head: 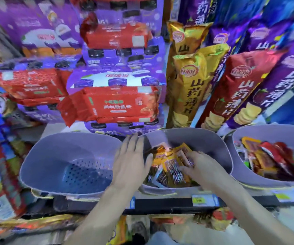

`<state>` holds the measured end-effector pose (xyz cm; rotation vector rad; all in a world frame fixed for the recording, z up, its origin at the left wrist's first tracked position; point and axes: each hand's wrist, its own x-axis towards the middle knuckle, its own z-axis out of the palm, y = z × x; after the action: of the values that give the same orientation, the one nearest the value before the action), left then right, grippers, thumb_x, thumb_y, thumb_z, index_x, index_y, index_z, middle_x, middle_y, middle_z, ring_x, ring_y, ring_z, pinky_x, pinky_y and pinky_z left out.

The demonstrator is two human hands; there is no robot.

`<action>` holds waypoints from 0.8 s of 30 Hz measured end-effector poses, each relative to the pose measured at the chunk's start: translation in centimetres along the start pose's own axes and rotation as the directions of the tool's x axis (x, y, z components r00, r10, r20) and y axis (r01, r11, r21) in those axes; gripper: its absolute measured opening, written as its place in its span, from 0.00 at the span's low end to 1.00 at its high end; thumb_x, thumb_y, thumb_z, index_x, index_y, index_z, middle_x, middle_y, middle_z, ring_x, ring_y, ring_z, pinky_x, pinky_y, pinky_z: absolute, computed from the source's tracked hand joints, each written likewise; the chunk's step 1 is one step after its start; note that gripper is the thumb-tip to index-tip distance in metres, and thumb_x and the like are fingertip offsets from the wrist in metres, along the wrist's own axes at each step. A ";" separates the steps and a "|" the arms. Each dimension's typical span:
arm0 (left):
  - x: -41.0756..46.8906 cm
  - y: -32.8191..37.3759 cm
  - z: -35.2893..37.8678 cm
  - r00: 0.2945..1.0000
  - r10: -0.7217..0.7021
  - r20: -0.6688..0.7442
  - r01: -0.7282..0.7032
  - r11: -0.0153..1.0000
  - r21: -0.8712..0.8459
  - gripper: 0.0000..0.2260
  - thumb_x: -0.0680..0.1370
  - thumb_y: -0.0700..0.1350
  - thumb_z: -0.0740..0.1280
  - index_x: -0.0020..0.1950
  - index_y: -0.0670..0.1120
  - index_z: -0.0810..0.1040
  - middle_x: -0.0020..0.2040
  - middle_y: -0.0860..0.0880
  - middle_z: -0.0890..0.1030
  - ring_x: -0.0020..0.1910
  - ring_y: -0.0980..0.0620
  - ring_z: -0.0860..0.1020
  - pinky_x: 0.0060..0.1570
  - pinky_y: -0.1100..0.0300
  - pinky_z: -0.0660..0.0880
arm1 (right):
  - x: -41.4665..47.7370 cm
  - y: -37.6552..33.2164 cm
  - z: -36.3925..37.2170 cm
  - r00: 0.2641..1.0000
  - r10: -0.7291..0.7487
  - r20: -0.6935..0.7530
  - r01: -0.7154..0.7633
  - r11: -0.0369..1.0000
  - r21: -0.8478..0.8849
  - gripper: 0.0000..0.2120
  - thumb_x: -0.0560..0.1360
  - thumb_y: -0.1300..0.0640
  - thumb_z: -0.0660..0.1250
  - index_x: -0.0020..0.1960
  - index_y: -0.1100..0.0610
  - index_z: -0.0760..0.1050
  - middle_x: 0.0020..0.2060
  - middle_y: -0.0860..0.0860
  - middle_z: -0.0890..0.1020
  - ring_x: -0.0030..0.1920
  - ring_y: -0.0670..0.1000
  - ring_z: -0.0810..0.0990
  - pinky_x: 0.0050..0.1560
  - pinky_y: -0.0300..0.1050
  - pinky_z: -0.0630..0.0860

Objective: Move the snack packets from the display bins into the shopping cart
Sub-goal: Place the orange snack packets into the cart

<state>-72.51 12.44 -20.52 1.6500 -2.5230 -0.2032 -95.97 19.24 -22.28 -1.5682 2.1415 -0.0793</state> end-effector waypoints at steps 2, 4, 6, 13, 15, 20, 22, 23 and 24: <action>0.7 -0.1 0.6 1.000 -0.017 0.016 0.017 1.000 0.022 0.31 0.85 0.61 0.56 0.85 0.48 0.60 0.84 0.49 0.63 0.82 0.47 0.62 0.80 0.45 0.53 | 1.5 -0.1 0.2 0.998 0.013 0.062 -0.015 1.000 0.024 0.21 0.75 0.40 0.73 0.64 0.48 0.76 0.50 0.50 0.79 0.57 0.58 0.80 0.44 0.46 0.66; 0.8 -0.2 1.0 0.999 -0.032 0.019 0.031 0.999 0.019 0.31 0.85 0.61 0.56 0.85 0.48 0.59 0.83 0.50 0.65 0.80 0.49 0.66 0.79 0.42 0.51 | 2.6 -0.5 0.5 0.991 0.070 0.115 -0.074 0.997 0.032 0.26 0.74 0.41 0.75 0.65 0.53 0.75 0.55 0.54 0.81 0.57 0.59 0.80 0.45 0.44 0.65; 0.7 -0.3 1.3 0.999 -0.031 0.007 0.031 1.000 0.001 0.31 0.84 0.60 0.57 0.84 0.47 0.60 0.81 0.49 0.68 0.77 0.49 0.70 0.79 0.41 0.51 | 3.4 -0.7 0.9 0.981 0.142 0.136 -0.144 0.990 0.001 0.31 0.74 0.40 0.75 0.67 0.58 0.71 0.61 0.58 0.78 0.60 0.59 0.78 0.47 0.46 0.67; 0.8 -0.6 1.6 1.000 -0.008 0.026 0.009 1.000 -0.028 0.31 0.84 0.58 0.56 0.84 0.45 0.59 0.80 0.48 0.69 0.77 0.48 0.69 0.81 0.39 0.49 | 3.6 -1.3 1.0 0.944 0.278 0.179 -0.278 0.960 -0.024 0.39 0.69 0.46 0.81 0.71 0.61 0.68 0.64 0.58 0.80 0.63 0.58 0.80 0.62 0.51 0.78; 0.9 -0.7 1.7 1.000 -0.008 0.016 0.009 0.999 -0.044 0.31 0.84 0.57 0.57 0.84 0.44 0.59 0.80 0.47 0.69 0.76 0.48 0.70 0.81 0.39 0.50 | 3.8 -1.2 1.0 0.948 0.260 0.183 -0.263 0.965 -0.008 0.29 0.68 0.48 0.82 0.62 0.54 0.74 0.56 0.52 0.82 0.55 0.55 0.81 0.53 0.46 0.77; 0.8 -0.8 1.7 1.000 0.009 0.014 -0.009 0.999 -0.051 0.31 0.84 0.57 0.58 0.83 0.44 0.59 0.78 0.47 0.71 0.74 0.47 0.72 0.80 0.39 0.50 | 3.8 -0.7 1.2 0.967 0.179 0.179 -0.196 0.977 0.083 0.14 0.72 0.51 0.79 0.41 0.45 0.73 0.37 0.41 0.79 0.44 0.51 0.80 0.42 0.43 0.71; 0.8 -0.7 1.7 1.000 0.011 -0.001 -0.011 0.999 -0.050 0.31 0.83 0.56 0.58 0.83 0.44 0.59 0.78 0.47 0.71 0.74 0.47 0.72 0.80 0.39 0.50 | 3.7 -0.3 1.0 0.976 0.154 0.155 -0.175 0.976 0.132 0.16 0.72 0.51 0.79 0.40 0.44 0.71 0.35 0.41 0.77 0.38 0.45 0.77 0.35 0.40 0.67; 0.9 -0.7 1.8 1.000 0.008 -0.006 -0.008 0.999 -0.053 0.31 0.83 0.56 0.58 0.83 0.44 0.60 0.78 0.47 0.71 0.74 0.47 0.72 0.80 0.39 0.50 | 3.7 -0.1 0.8 0.978 0.141 0.151 -0.164 0.974 0.153 0.15 0.72 0.51 0.79 0.40 0.45 0.71 0.34 0.43 0.77 0.36 0.44 0.76 0.33 0.39 0.66; 0.9 -0.8 1.8 1.000 0.003 -0.004 -0.003 0.998 -0.055 0.31 0.83 0.56 0.58 0.83 0.45 0.61 0.78 0.47 0.71 0.74 0.47 0.72 0.80 0.40 0.49 | 3.7 0.1 0.6 0.981 0.130 0.146 -0.155 0.971 0.181 0.15 0.72 0.51 0.79 0.41 0.46 0.71 0.34 0.44 0.77 0.35 0.44 0.75 0.33 0.40 0.67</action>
<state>-72.51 11.37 -22.38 1.6244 -2.4932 -0.2665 -96.66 16.08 -24.07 -1.2708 2.0682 -0.1260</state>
